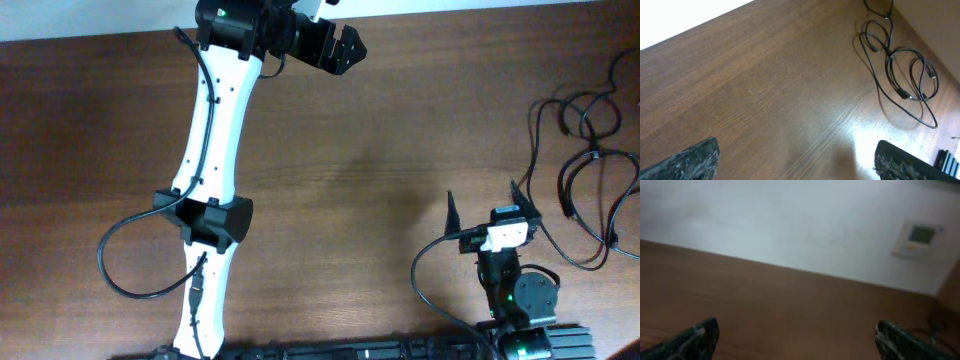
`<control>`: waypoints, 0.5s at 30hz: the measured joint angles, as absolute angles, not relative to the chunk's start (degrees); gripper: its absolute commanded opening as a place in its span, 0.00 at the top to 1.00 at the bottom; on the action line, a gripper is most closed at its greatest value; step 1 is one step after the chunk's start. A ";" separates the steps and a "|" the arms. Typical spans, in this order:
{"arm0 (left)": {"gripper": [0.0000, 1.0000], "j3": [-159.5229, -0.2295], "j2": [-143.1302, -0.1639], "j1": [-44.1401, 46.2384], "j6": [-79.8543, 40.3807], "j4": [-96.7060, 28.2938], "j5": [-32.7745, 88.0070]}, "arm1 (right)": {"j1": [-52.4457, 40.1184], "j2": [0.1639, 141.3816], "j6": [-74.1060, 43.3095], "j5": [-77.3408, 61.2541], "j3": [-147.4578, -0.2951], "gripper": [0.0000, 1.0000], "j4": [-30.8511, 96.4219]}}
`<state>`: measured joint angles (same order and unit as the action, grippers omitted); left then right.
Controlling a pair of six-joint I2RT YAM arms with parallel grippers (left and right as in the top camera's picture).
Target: Untangle cables
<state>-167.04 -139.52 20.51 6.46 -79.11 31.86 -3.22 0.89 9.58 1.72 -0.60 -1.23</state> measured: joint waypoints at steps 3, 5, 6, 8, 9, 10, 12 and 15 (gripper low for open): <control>0.01 -167.04 -139.52 20.51 6.46 -79.11 31.86 | -1.72 0.91 9.10 2.76 -0.60 0.01 4.03; 0.01 -167.04 -139.52 20.51 6.46 -79.11 31.86 | -1.48 0.91 8.82 2.90 -0.60 0.01 4.03; 0.01 -167.04 -139.52 20.51 6.46 -79.11 31.86 | -1.48 0.91 8.03 3.09 -0.60 0.01 3.99; 0.01 -167.04 -139.52 20.51 6.46 -79.11 31.86 | -1.48 0.91 5.65 4.38 -0.60 0.01 3.86; 0.01 -167.04 -139.52 20.51 6.46 -79.11 31.86 | -1.48 0.91 4.56 4.86 -0.60 0.01 3.84; 0.01 -167.04 -139.52 20.51 6.46 -79.11 31.86 | -1.48 0.91 3.22 5.30 -0.60 0.01 3.81; 0.01 -167.04 -139.52 20.51 6.46 -79.11 31.86 | -1.48 0.91 0.71 6.07 -0.60 0.01 3.68; 0.01 -167.04 -139.52 20.51 6.46 -79.11 31.86 | -1.45 0.91 -0.86 6.24 -0.60 0.01 3.66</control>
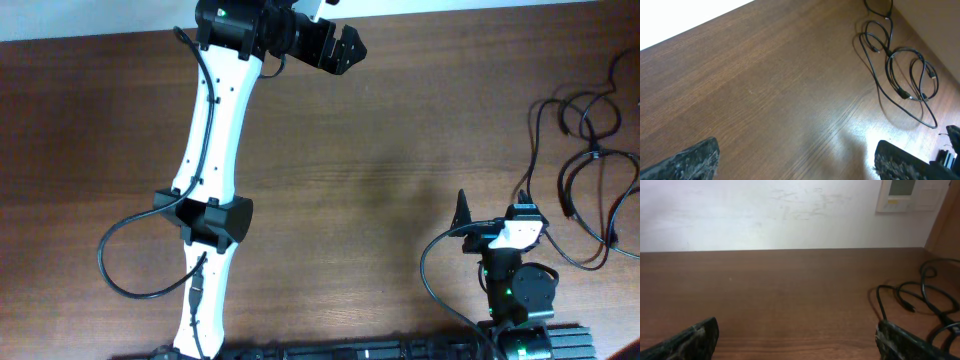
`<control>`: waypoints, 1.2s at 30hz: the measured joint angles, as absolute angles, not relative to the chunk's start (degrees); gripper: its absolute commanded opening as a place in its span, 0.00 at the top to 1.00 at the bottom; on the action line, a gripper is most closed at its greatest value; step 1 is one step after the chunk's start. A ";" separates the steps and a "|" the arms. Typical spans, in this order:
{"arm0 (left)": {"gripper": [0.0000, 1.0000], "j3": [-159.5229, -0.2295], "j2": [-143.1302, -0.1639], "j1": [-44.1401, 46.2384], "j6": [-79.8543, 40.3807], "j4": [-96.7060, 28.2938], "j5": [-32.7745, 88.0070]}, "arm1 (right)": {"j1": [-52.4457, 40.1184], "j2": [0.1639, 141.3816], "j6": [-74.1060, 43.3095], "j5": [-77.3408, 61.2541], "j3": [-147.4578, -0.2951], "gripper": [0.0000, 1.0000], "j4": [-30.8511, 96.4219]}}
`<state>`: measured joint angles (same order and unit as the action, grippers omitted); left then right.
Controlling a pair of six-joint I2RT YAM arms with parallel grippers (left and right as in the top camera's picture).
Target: Untangle cables
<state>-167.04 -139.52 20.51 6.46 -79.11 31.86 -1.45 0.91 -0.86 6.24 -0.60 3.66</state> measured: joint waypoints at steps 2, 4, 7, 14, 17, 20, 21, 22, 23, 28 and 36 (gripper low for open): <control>0.01 -167.04 -139.52 20.51 6.46 -79.11 31.86 | -1.45 0.91 -1.30 6.24 -0.60 0.01 3.66; 0.01 -167.04 -139.52 20.51 6.46 -79.11 31.86 | -1.45 0.91 -1.45 6.24 -0.60 0.01 3.66; 0.01 -167.04 -139.52 20.51 6.46 -79.11 31.86 | -1.45 0.91 -1.52 6.24 -0.60 0.01 3.66; 0.01 -167.04 -139.52 20.51 6.46 -79.11 31.86 | -1.45 0.91 -1.52 6.24 -0.60 0.01 3.66; 0.01 -167.04 -139.52 20.51 6.50 -79.90 31.27 | -1.45 0.91 -1.54 6.24 -0.60 0.01 3.66; 0.01 -167.04 -139.52 20.51 6.68 -82.96 27.88 | -1.48 0.91 -1.54 6.24 -0.60 0.01 3.66; 0.01 -167.04 -139.52 20.51 6.81 -84.51 26.02 | -1.48 0.91 -1.54 6.26 -0.60 0.01 3.66; 0.01 -167.04 -139.52 20.51 7.35 -85.23 24.95 | -1.48 0.91 -1.54 6.26 -0.60 0.01 3.66; 0.01 -167.04 -139.52 20.51 8.25 -85.73 24.05 | -1.45 0.91 -1.50 6.26 -0.60 0.01 3.66; 0.01 -164.75 -136.18 20.51 13.37 -82.83 19.64 | -1.45 0.91 -1.54 6.28 -0.60 0.01 3.66; 0.01 -120.81 -102.80 21.10 14.50 -56.27 11.42 | -1.45 0.78 -1.54 6.63 -0.60 0.01 3.64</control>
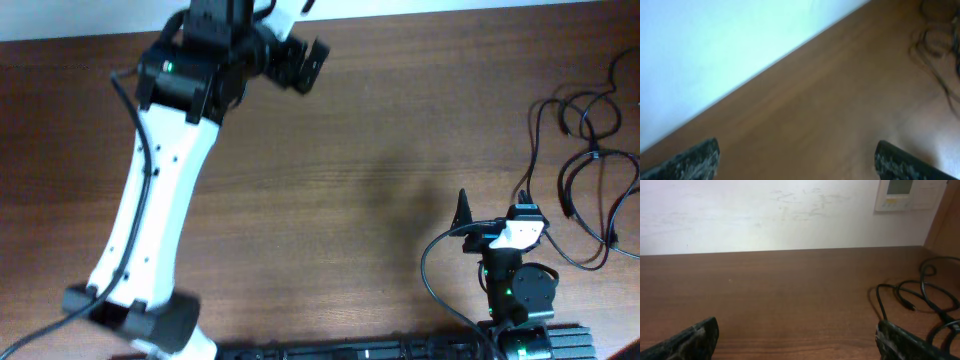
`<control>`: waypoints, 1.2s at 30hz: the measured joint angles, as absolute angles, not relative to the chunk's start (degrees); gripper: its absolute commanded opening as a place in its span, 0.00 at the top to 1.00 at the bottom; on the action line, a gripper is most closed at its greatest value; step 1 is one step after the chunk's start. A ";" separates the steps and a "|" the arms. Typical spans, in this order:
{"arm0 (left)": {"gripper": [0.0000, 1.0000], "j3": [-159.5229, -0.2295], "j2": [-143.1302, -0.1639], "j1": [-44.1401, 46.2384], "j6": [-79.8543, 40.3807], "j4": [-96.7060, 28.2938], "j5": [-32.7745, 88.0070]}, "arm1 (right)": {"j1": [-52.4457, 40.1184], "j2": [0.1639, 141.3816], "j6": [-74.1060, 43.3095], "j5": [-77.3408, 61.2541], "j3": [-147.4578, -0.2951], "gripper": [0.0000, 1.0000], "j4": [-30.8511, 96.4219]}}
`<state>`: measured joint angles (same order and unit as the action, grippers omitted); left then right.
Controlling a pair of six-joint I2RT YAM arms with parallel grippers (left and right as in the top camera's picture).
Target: Untangle cables
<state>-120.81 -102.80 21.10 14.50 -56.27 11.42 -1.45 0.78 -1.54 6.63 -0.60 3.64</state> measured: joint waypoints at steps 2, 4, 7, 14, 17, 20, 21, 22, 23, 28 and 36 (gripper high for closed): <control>0.01 -104.97 -94.80 21.10 14.61 -49.10 8.58 | -1.45 0.80 -1.54 6.66 -0.60 0.01 3.64; 0.01 -96.01 -90.24 21.10 14.59 -42.30 6.96 | -1.45 0.73 -1.52 6.70 -0.62 0.01 3.62; 0.01 -75.50 -76.38 21.10 14.66 -30.39 4.51 | -1.45 0.71 -1.56 6.83 -0.64 0.01 3.57; 0.01 -30.96 -38.65 20.86 14.81 1.80 2.07 | -1.45 0.62 -1.50 6.90 -0.62 0.01 3.64; 0.01 -18.61 -27.79 18.90 14.09 11.05 1.85 | -1.45 0.62 -1.54 6.87 -0.62 0.01 3.62; 0.01 -9.67 -21.52 15.20 10.81 17.32 1.65 | -1.45 0.62 -1.56 6.90 -0.62 0.01 3.62; 0.01 -7.16 -20.08 14.00 9.54 19.79 1.65 | -1.45 0.62 -1.54 6.87 -0.62 0.02 3.64; 0.01 -4.91 -18.48 12.69 8.47 21.52 1.48 | -1.45 0.62 -1.54 6.87 -0.62 0.01 3.62; 0.01 -2.96 -16.84 11.66 7.55 22.92 1.43 | -1.45 0.62 -1.52 6.87 -0.62 0.01 3.64; 0.01 -0.75 -7.84 9.58 6.13 16.64 0.36 | -1.45 0.62 -1.54 6.90 -0.62 0.01 3.62; 0.01 -0.58 -0.64 7.29 0.75 -1.78 -2.09 | -1.45 0.62 -1.54 6.87 -0.62 0.01 3.64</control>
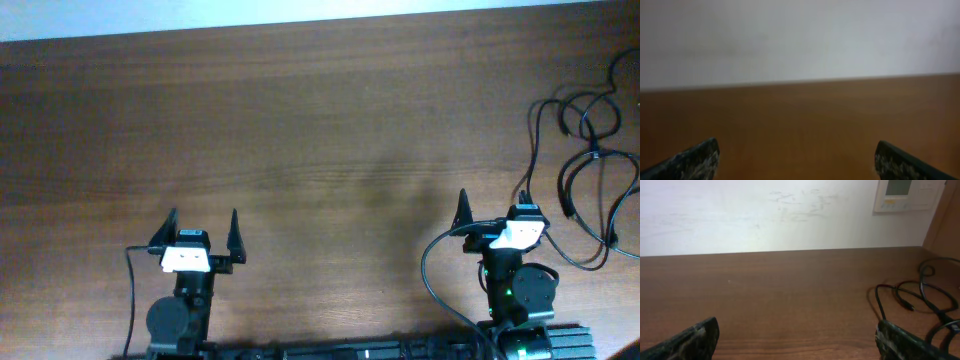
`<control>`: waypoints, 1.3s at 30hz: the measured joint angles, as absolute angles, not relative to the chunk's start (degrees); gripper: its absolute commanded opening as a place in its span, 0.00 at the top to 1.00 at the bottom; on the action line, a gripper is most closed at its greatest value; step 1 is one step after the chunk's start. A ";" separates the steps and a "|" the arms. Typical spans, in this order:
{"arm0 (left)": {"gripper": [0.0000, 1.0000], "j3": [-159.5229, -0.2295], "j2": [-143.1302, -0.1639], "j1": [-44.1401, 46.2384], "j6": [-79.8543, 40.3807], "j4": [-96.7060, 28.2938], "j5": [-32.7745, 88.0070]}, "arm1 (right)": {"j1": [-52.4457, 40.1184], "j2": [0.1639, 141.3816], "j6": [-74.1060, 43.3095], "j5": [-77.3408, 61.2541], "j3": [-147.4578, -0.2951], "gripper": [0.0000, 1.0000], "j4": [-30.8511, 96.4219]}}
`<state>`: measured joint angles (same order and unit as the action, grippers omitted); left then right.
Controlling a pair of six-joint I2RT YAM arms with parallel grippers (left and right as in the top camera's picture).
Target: Untangle cables
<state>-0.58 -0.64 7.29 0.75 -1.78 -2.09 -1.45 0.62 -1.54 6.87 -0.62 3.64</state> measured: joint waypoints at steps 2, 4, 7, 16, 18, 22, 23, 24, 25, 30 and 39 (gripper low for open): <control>0.01 -0.62 -0.64 7.18 -0.10 -4.34 -2.15 | -1.45 0.62 -1.52 6.87 -0.62 0.01 3.64; 0.01 -0.62 -0.62 7.07 -0.36 -4.36 -2.17 | -1.45 0.62 -1.54 6.90 -0.62 0.01 3.64; 0.01 -0.62 -0.62 7.07 -0.49 -4.36 -2.17 | -1.45 0.62 -1.54 6.87 -0.62 0.01 3.64; 0.01 -0.62 -0.62 7.07 -0.49 -4.36 -1.98 | -1.45 0.62 -1.54 6.87 -0.62 0.01 3.64; 0.01 -0.62 -0.62 7.07 -0.49 -4.36 -1.98 | -1.45 0.62 -1.54 6.87 -0.62 0.01 3.64; 0.01 -0.62 -0.62 7.07 -0.49 -4.36 -1.98 | -1.45 0.62 -1.56 6.87 -0.62 0.01 3.64; 0.01 -0.62 -0.62 7.07 -0.49 -4.36 -1.98 | -1.45 0.62 -1.56 6.87 -0.62 0.01 3.64; 0.01 -0.62 -0.62 7.07 -0.49 -4.36 -1.98 | -1.45 0.62 -1.54 6.87 -0.62 0.01 3.64; 0.01 -0.62 -0.62 7.07 -0.49 -4.36 -1.98 | -1.45 0.62 -1.54 6.87 -0.62 0.01 3.64; 0.01 -0.62 -0.62 7.07 -0.49 -4.36 -1.98 | -1.45 0.62 -1.54 6.87 -0.62 0.01 3.64; 0.01 -0.62 -0.62 7.07 -0.47 -4.36 -1.98 | -1.45 0.62 -1.54 6.90 -0.62 0.01 3.64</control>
